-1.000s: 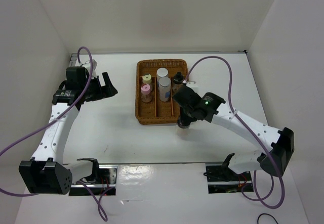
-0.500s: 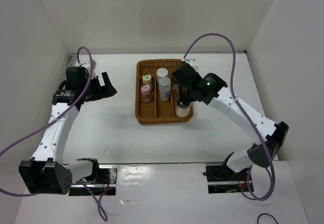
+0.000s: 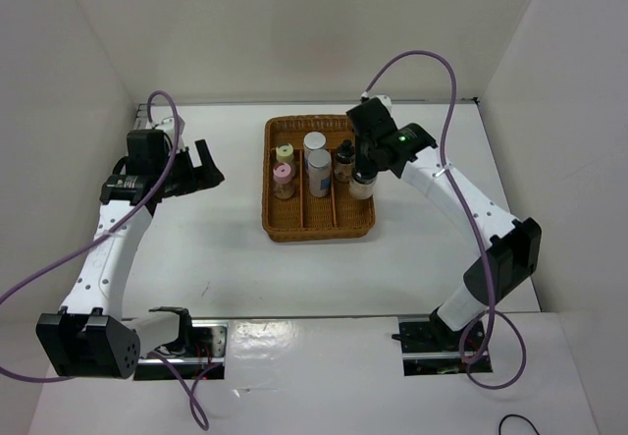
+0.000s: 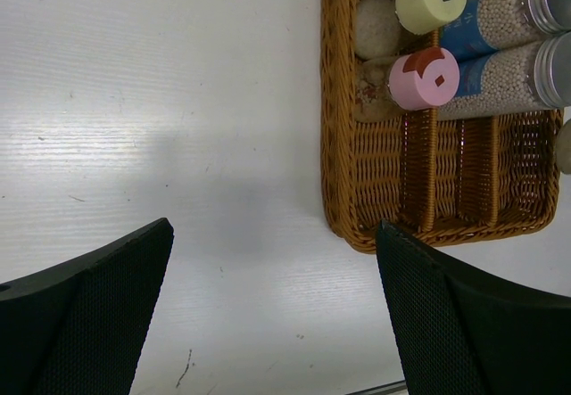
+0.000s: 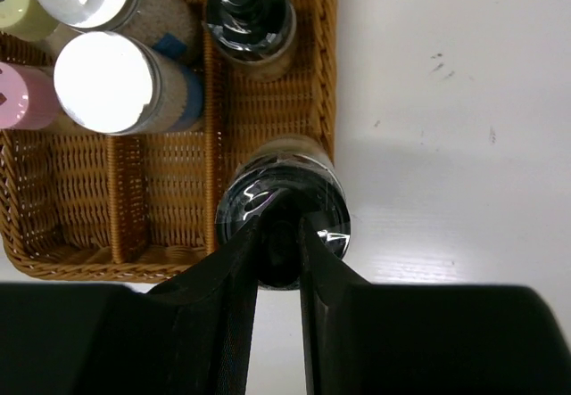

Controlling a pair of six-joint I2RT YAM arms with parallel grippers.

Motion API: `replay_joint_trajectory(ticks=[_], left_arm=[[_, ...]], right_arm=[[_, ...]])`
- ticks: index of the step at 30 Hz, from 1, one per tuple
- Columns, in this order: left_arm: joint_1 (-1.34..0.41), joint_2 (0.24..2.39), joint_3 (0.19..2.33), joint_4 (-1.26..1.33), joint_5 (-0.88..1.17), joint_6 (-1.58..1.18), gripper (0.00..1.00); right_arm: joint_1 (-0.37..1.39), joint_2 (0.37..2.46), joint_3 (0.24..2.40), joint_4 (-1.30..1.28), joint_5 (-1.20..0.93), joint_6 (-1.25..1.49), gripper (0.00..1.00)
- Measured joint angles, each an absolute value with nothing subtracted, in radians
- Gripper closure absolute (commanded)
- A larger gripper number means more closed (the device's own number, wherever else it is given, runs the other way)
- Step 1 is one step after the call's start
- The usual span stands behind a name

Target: Organize the condiment bottles

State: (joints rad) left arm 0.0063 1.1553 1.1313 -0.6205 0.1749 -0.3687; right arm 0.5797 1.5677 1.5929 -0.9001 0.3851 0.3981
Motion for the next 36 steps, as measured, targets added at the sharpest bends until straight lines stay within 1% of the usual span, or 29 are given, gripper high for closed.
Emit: replay_joint_trajectory(ticks=[7,15,24,35,36], left_arm=[[0.012,1.155,1.131,-0.620,0.168,-0.369,0.00],[0.020,1.156,1.131,-0.620,0.168,-0.369,0.00],[0.021,1.173,1.131,-0.619,0.168,-0.369,0.00],[0.021,1.200,1.134,-0.612,0.165,-0.369,0.00],[0.021,1.203,1.134,-0.612,0.164,-0.369,0.00]], right_arm=[[0.580,1.644,1.606,-0.842,0.330,0.388,1.00],[0.577,1.690,1.600,-0.781,0.324,0.369,1.00],[0.564,1.736,1.526,-0.701,0.334,0.353,1.00],[0.549,1.773,1.491,-0.611,0.339,0.345,1.00],[0.548,1.773,1.491,-0.608,0.340,0.345,0.96]])
